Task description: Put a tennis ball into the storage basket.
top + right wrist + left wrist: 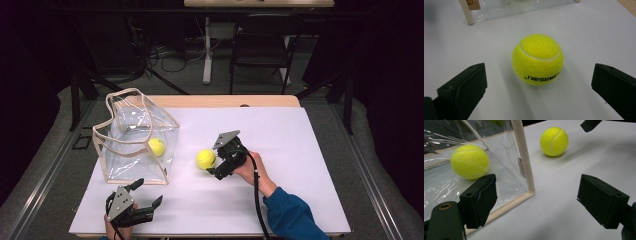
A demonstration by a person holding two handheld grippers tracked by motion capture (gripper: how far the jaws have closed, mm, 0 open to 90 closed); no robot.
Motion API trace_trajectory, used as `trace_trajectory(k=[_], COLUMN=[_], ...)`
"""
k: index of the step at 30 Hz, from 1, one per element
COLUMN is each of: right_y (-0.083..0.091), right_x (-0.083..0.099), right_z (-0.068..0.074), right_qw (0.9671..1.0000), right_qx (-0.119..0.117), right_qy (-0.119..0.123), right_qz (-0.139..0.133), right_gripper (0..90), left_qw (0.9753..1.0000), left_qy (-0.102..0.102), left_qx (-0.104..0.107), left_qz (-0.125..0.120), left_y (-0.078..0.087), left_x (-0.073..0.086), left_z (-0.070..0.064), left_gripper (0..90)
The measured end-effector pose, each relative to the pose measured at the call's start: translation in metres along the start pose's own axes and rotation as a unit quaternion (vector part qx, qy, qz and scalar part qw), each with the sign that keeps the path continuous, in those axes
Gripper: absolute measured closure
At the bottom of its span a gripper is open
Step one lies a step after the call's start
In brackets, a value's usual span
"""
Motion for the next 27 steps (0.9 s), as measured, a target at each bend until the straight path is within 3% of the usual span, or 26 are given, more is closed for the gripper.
trace_trajectory(k=[27], right_y=[-0.032], right_x=[-0.010], right_z=[-0.004], right_qw=[0.9990], right_qx=[-0.030], right_qy=[-0.011], right_qz=[0.032], right_gripper=[0.2], left_qw=[1.0000], left_qy=[0.000], left_qx=[0.004], left_qz=[-0.002], left_y=[0.000], left_x=[0.000], left_z=[0.000], left_gripper=[16.0])
Point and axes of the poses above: each handheld gripper's, and its own axes: y roughly backward along the jaws, x roughly out of its underside, z roughly to its left, the point moved 5 cm from there along -y, roughly forward along the jaws, and after that the axes turned 10 degrees about -z, right-handed, at the moved point
